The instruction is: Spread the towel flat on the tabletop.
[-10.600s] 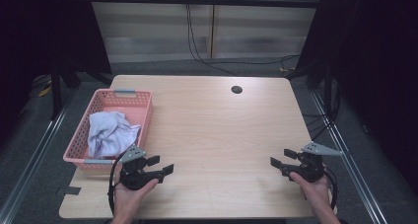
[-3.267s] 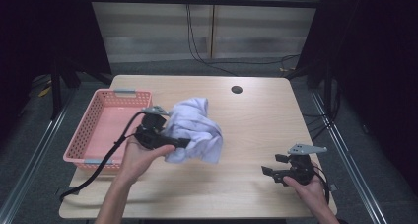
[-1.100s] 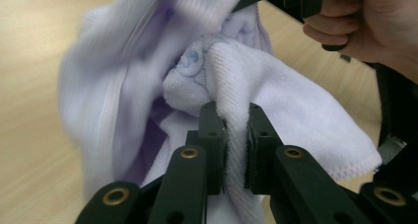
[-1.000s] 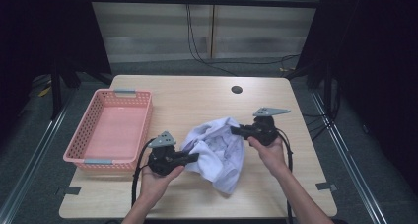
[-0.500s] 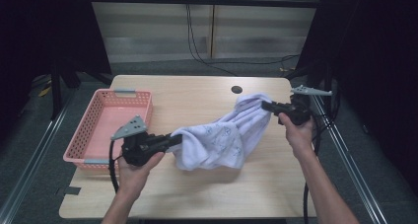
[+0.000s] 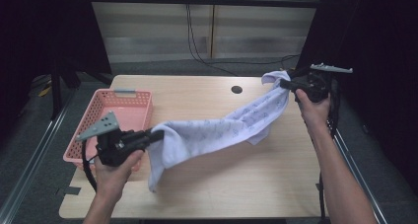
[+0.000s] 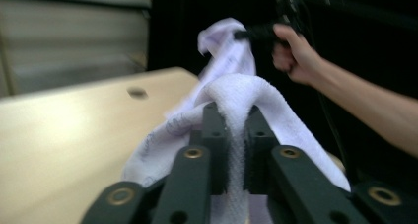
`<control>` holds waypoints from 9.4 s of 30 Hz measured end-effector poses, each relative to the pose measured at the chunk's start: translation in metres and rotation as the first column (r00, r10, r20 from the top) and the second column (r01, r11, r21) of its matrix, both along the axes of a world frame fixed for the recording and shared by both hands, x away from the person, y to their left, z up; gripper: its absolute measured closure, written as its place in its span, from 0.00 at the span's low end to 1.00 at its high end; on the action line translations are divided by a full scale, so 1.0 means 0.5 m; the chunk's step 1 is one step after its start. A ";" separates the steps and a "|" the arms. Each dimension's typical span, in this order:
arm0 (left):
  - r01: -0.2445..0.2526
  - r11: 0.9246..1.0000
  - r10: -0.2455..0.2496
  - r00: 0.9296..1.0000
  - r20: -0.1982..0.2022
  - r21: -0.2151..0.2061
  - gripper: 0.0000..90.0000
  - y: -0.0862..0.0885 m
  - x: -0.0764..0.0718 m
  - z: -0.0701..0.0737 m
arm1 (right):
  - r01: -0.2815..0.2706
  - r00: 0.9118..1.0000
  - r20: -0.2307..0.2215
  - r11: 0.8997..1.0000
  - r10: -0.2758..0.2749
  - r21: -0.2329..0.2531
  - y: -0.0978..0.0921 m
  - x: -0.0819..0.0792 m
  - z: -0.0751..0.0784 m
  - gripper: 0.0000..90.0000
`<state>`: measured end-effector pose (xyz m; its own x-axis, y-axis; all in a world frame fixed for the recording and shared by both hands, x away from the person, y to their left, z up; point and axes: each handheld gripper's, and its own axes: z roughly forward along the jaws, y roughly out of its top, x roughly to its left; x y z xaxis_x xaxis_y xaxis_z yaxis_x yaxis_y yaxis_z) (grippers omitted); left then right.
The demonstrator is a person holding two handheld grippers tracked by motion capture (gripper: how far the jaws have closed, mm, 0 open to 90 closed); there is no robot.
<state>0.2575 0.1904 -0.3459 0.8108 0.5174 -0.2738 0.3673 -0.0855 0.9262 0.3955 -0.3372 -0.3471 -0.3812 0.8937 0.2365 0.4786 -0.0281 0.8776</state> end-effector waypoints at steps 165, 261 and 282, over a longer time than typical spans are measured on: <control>0.176 0.978 -0.142 0.953 -0.267 0.108 0.87 0.065 -0.133 -0.200 | -0.382 0.918 -0.087 0.921 0.388 0.082 0.029 -0.516 -0.157 0.66; 0.308 0.904 -0.202 0.919 -0.338 0.297 0.85 -0.183 0.004 -0.311 | -0.442 0.884 -0.291 0.857 0.366 -0.263 0.313 -0.120 -0.258 0.61; 0.365 0.883 -0.232 0.885 -0.404 0.294 0.82 -0.148 -0.059 -0.297 | -0.108 0.956 -0.289 0.979 0.055 -0.173 0.002 -0.225 -0.278 0.79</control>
<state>0.2280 0.1164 -0.4946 0.8276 0.3806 -0.4126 0.5611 -0.5378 0.6293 0.2831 -0.3361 -0.4861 -0.3965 0.9006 0.1784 0.7003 0.1710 0.6931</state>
